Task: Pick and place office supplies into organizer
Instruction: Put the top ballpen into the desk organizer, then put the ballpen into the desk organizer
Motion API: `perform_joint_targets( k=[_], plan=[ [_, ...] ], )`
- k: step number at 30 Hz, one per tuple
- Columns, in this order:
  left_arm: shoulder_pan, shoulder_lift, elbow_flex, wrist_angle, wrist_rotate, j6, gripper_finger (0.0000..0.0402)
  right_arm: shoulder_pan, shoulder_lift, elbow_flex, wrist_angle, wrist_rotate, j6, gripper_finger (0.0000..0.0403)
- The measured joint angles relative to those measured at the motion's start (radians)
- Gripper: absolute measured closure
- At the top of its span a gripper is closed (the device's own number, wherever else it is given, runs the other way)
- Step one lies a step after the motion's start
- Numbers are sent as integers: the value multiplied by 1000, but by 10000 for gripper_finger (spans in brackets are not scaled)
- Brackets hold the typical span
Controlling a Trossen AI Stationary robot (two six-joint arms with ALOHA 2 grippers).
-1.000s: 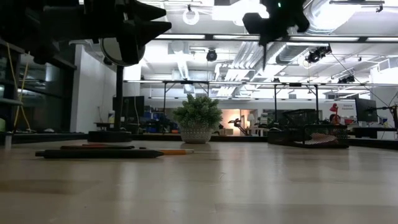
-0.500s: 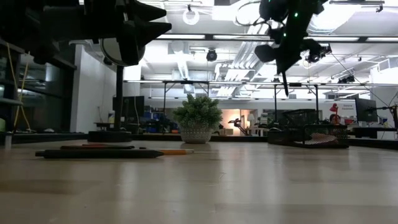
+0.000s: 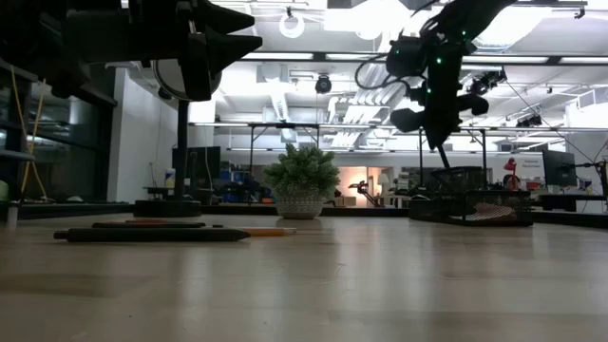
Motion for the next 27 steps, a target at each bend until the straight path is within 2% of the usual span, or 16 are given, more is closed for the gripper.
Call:
perform_joint_targets(
  k=[4, 10, 16, 22, 24, 27],
  plan=[
    [0, 0, 0, 0, 0, 0, 190, -22, 18, 0, -6, -40, 25, 332],
    [0, 0, 0, -4, 0, 0, 190, -25, 18, 0, -20, -21, 27, 299],
    [0, 0, 0, -12, 0, 0, 190, -18, 18, 0, -19, -19, 20, 291],
    [0, 0, 0, -15, -19, 8, 190, 39, 8, 3, 20, -26, -67, 291],
    [0, 0, 0, -15, -20, 8, 190, 65, 3, 25, 27, -48, -109, 291],
    [0, 0, 0, -15, -20, 8, 190, 115, 1, 84, 37, -139, -172, 291]
  ],
)
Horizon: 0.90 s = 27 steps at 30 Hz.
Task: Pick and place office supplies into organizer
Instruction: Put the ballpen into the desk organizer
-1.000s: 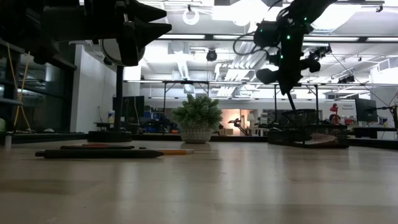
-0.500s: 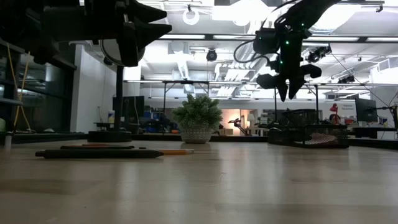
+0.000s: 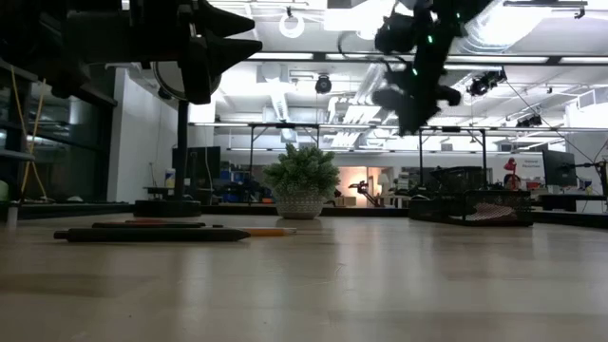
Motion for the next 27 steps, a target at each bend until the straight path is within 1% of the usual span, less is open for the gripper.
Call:
perform_joint_targets(
  k=[5, 7, 10, 14, 17, 20, 24, 27],
  plan=[
    [0, 0, 0, -2, -20, 0, 190, 140, -1, 66, 5, -245, -49, 290],
    [0, 0, 0, -19, -32, 0, 190, 221, -1, 63, 4, -297, -76, 290],
    [0, 0, 0, -45, -51, 0, 190, 351, -1, 25, 10, -289, -95, 290],
    [0, -2, 0, -93, -51, -12, 190, 518, -1, -72, 96, -195, -64, 290],
    [0, -22, 0, -191, -51, -53, 190, 627, -1, -162, 222, -141, -38, 290],
    [0, -57, 0, -303, -50, -129, 190, 712, -1, -254, 390, -117, -23, 290],
    [-32, -133, 6, -518, -16, -256, 190, 789, -1, -386, 687, -135, -51, 290],
    [-85, -193, 64, -791, -27, -343, 190, 825, -1, -482, 886, -158, -78, 290]
  ],
)
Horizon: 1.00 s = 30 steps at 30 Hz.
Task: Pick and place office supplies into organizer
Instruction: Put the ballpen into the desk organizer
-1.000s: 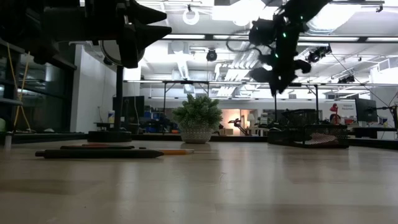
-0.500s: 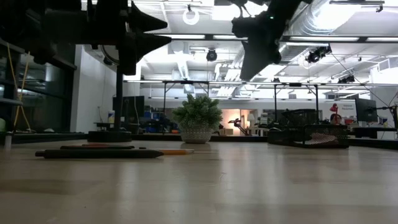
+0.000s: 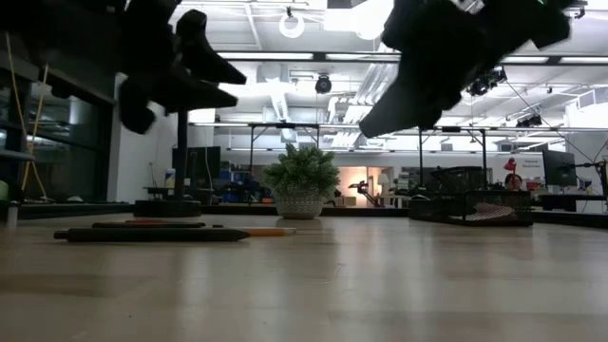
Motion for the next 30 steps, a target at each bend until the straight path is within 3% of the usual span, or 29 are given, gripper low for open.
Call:
perform_joint_targets(
  k=[5, 10, 14, 21, 30],
  plan=[
    [-90, -20, 206, -578, -37, -264, 208, 21, 0, -140, 241, -1, -34, 290],
    [-164, -3, 349, -906, 48, -508, 236, 20, 2, -221, 375, -1, -38, 290],
    [-212, -4, 362, -982, 124, -635, 255, 20, 36, -227, 427, -44, -45, 290],
    [-279, 8, 361, -1141, 88, -793, 272, 20, 228, -193, 602, -131, -85, 290],
    [-297, 16, 353, -1256, 44, -876, 273, 18, 497, 50, 633, -263, -238, 290]
  ],
)
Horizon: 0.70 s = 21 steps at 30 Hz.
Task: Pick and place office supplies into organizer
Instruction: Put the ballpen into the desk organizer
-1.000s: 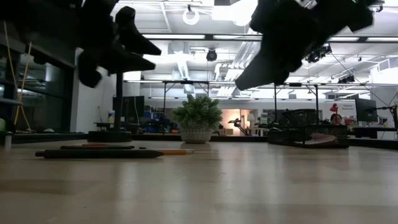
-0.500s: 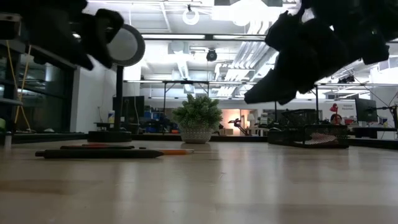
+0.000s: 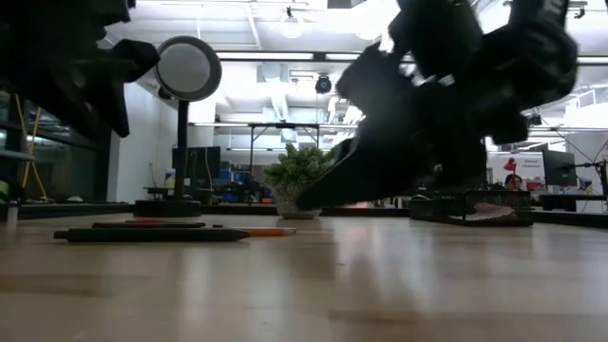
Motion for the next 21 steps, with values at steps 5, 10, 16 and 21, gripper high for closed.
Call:
perform_joint_targets(
  k=[5, 10, 16, 21],
  plan=[
    [0, 0, -48, -21, 8, -41, 273, -11, 81, 94, -61, -8, -25, 290],
    [0, 0, -114, -22, 11, -83, 273, -37, 99, 105, -44, 22, -23, 290],
    [0, 0, -148, -18, 73, -110, 273, -61, 99, 103, -28, -8, -23, 290],
    [0, 0, -148, -2, 133, -109, 273, -69, 99, 103, -20, -19, -21, 290]
  ],
)
